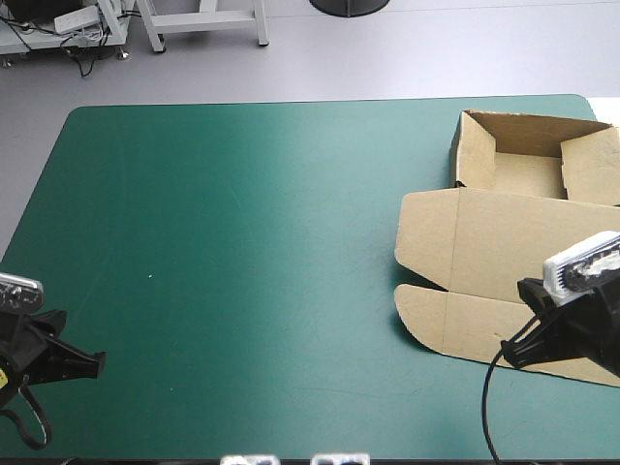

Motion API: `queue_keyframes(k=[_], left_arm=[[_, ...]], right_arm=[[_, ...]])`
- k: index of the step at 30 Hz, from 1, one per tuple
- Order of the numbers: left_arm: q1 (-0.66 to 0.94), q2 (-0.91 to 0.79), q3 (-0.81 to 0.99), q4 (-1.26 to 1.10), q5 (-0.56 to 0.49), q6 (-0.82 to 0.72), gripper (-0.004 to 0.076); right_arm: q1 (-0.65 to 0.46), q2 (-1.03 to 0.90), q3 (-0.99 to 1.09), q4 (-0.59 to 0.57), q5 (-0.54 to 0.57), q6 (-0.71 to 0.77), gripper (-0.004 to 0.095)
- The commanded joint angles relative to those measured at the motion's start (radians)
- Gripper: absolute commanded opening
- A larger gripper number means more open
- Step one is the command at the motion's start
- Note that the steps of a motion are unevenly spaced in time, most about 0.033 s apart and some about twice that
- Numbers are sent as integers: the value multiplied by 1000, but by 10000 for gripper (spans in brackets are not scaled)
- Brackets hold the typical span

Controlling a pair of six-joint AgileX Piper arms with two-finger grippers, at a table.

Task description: Fold the box

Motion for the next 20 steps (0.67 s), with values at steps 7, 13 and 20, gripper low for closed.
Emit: queue_keyframes(k=[7,13,20], left_arm=[[-1,-88,75,41,-1,-50,-10],[-1,-88,93,72,-4,-70,-10],[-1,-88,150,103,7,-73,-10]], right_arm=[[208,6,81,-347,6,219,-16],[222,6,189,-380,6,248,-17],[222,6,274,-380,4,270,-17]])
